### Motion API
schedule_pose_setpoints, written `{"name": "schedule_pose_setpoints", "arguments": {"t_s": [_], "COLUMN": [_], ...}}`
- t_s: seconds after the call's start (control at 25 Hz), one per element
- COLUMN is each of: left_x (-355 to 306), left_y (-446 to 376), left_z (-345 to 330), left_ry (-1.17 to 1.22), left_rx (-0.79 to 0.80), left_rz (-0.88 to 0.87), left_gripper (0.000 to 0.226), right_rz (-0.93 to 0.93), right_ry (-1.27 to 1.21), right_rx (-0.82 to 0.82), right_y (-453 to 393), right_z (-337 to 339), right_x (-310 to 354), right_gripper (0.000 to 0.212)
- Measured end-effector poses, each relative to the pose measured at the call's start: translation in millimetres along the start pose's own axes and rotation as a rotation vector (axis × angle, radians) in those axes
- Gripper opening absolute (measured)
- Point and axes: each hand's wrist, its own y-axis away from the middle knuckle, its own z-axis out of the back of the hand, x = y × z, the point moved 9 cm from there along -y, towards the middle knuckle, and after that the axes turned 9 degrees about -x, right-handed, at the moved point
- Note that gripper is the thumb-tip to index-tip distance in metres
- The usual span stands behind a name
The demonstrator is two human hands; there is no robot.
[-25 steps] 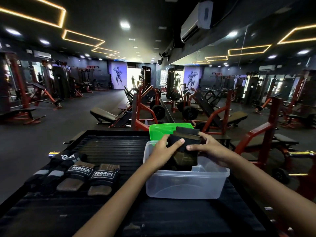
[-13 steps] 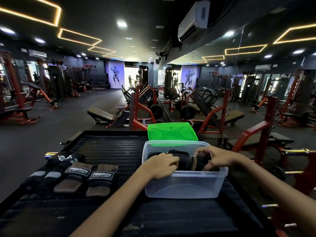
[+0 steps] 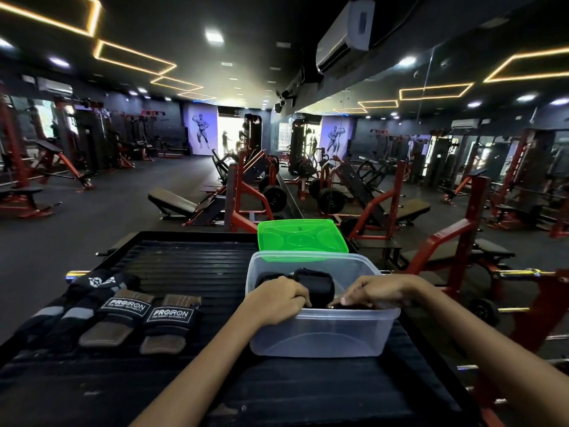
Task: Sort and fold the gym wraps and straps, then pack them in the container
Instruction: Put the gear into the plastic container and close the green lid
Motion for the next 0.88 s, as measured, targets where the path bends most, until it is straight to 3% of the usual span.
{"name": "schedule_pose_setpoints", "arguments": {"t_s": [0.24,0.44,0.6,0.88], "left_x": [3,-4,-2,63], "left_y": [0,5,26,112], "left_z": [2,10,37,96], "left_ry": [-0.023,-0.049,0.266,0.314], "left_rx": [-0.051,-0.129,-0.402,-0.724], "left_rz": [0.025,0.015,0.03,0.222], "left_gripper": [0.029,0.039,0.035,0.027], "right_rz": [0.058,0.096,0.354,0.617], "right_ry": [-0.087,0.215,-0.161,-0.368], "right_rx": [-0.273,-0.393,-0.703,-0.473], "right_y": [-6,-13,5,2], "right_z": [8,6,24,-35], "right_x": [3,9,45,147], "right_gripper": [0.021,0.021,0.018,0.025]}}
